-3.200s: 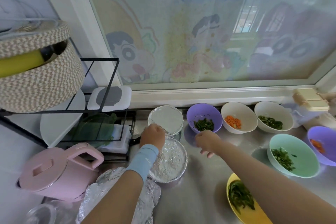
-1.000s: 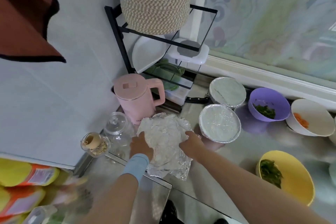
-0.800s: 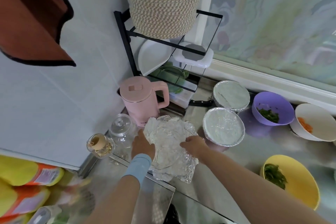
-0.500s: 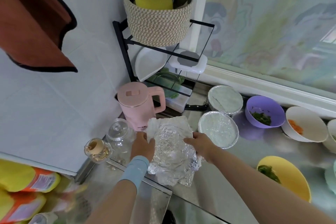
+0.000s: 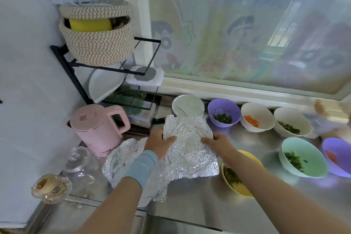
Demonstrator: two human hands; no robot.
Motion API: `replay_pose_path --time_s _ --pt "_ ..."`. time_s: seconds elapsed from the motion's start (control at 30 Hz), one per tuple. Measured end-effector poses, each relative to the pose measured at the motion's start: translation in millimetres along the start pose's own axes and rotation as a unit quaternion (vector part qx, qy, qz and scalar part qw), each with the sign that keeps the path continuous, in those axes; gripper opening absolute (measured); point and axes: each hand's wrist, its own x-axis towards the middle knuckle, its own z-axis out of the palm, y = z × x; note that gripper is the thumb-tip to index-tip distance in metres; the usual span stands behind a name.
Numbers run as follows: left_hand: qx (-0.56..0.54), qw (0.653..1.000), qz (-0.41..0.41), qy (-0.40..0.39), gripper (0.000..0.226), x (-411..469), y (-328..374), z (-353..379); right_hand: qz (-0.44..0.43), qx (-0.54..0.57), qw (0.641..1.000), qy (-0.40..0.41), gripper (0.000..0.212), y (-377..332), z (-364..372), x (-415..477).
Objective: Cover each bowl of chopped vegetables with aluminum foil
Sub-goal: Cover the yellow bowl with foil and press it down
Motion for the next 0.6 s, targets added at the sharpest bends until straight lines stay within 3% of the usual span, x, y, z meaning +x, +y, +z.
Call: replay_pose_path --time_s 0.13,0.27,0.37,0.6 --pt "0.038 0.996 -0.008 -0.080 0.027 -7 35 78 0.024 0.030 0.998 0.058 0.012 27 -75 -14" --pt "0.080 0.986 -0.031 -0.141 0.055 -18 46 153 0.054 -0.013 0.993 0.107 0.012 66 -139 -23" --pt "0.138 0.982 -0.051 -0.115 0.068 -21 41 189 0.070 -0.063 0.990 0.103 0.015 95 -164 -30" --pt "0.137 0.987 -0.078 -0.038 0.062 -28 39 220 0.058 -0.091 0.990 0.093 0.024 132 -172 -21"
